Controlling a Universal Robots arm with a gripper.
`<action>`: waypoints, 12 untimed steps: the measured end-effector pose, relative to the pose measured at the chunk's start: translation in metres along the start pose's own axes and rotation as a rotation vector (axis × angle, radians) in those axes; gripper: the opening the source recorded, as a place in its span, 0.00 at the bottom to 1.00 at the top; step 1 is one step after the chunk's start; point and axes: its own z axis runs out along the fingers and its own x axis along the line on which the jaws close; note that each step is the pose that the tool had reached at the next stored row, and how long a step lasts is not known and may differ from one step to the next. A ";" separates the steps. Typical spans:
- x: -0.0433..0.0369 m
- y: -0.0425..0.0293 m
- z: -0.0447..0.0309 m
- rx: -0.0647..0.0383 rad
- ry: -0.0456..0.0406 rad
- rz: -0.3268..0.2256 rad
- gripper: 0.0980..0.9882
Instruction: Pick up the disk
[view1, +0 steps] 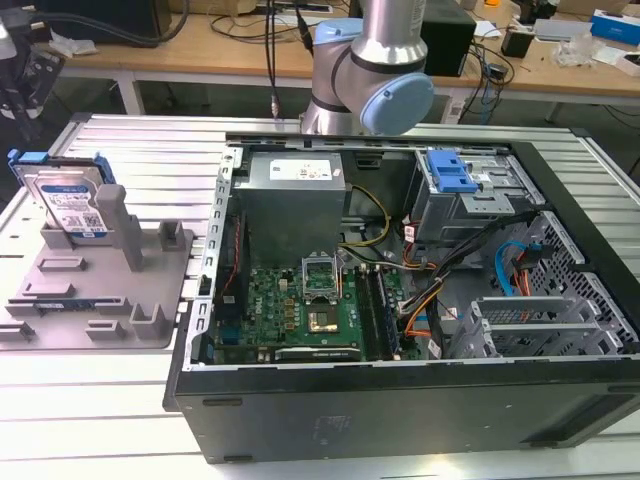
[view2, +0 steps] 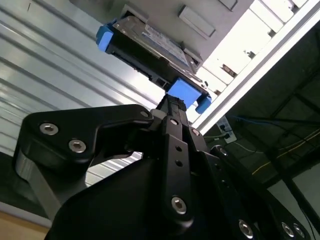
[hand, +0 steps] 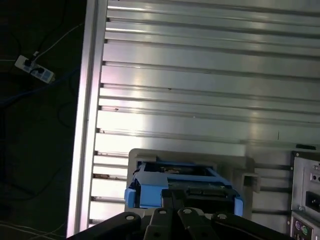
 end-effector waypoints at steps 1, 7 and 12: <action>0.0007 0.0000 0.0001 0.000 0.0005 -0.019 0.01; 0.0009 0.0001 0.0004 0.000 0.0062 -0.197 0.01; 0.0008 0.0001 0.0005 0.001 0.0103 -0.322 0.08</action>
